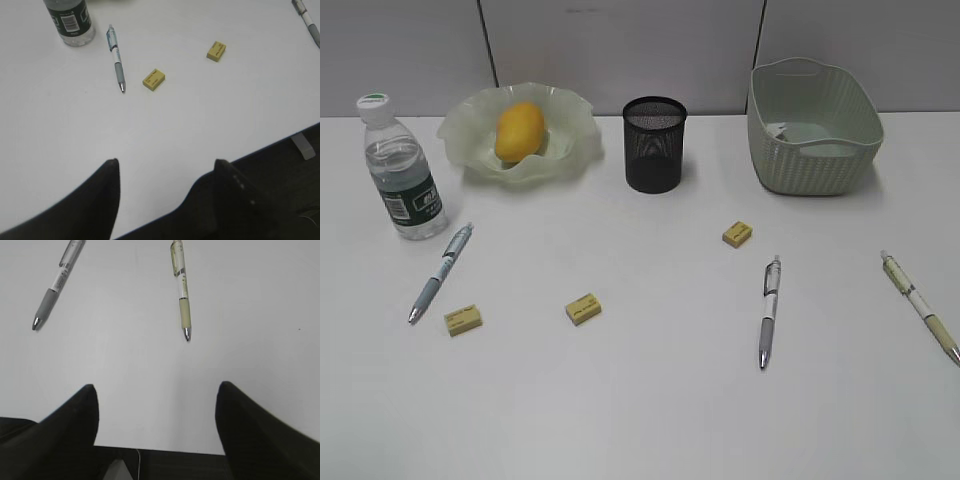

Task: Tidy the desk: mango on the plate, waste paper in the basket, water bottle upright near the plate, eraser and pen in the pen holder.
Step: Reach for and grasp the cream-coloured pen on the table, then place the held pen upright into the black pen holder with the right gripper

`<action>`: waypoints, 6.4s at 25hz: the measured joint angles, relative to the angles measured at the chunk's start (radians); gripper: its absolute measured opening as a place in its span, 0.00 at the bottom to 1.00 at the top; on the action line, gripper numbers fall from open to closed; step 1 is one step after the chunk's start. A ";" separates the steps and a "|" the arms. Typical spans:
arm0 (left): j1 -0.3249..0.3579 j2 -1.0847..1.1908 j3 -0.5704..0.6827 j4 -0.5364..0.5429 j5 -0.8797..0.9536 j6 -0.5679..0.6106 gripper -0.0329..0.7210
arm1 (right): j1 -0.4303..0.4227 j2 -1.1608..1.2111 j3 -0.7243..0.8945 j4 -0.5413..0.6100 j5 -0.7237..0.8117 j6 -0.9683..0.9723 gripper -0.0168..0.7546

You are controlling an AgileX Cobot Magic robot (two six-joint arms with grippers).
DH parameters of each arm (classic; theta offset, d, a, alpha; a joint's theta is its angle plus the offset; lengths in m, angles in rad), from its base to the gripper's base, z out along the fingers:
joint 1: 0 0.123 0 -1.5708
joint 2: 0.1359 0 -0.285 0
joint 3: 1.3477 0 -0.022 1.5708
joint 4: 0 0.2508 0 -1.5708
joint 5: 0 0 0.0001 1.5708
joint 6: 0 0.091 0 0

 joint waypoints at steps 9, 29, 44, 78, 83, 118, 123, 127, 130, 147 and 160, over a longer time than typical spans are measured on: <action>0.000 -0.112 0.000 -0.001 0.001 0.000 0.62 | 0.000 0.427 -0.213 0.043 0.040 -0.065 0.76; 0.000 -0.227 0.000 0.015 -0.001 -0.029 0.62 | -0.117 0.851 -0.354 0.074 -0.086 -0.218 0.76; 0.125 -0.227 0.000 0.028 -0.002 -0.041 0.61 | -0.119 1.092 -0.536 0.056 -0.081 -0.233 0.76; 0.129 -0.227 0.000 0.030 -0.002 -0.041 0.61 | -0.174 1.208 -0.555 0.074 -0.083 -0.244 0.19; 0.129 -0.227 0.000 0.030 -0.002 -0.041 0.61 | -0.174 1.208 -0.555 0.074 -0.084 -0.244 0.19; 0.129 -0.227 0.000 0.030 -0.002 -0.041 0.61 | 0.207 0.818 -0.749 0.173 -0.644 -0.259 0.19; 0.129 -0.227 0.000 0.030 -0.002 -0.041 0.61 | 0.273 0.862 -0.752 0.181 -0.847 -0.260 0.19; 0.129 -0.227 0.000 0.030 -0.002 -0.041 0.61 | 0.291 0.931 -0.762 0.212 -0.931 -0.260 0.19; 0.129 -0.227 0.000 0.030 -0.002 -0.041 0.61 | 0.295 0.993 -0.785 0.228 -0.966 -0.260 0.19; 0.129 -0.227 0.000 0.030 -0.002 -0.041 0.61 | 0.315 1.356 -0.975 0.235 -1.098 -0.259 0.19; 0.129 -0.227 0.000 0.030 -0.002 -0.041 0.61 | 0.315 1.423 -1.000 0.235 -1.081 -0.259 0.38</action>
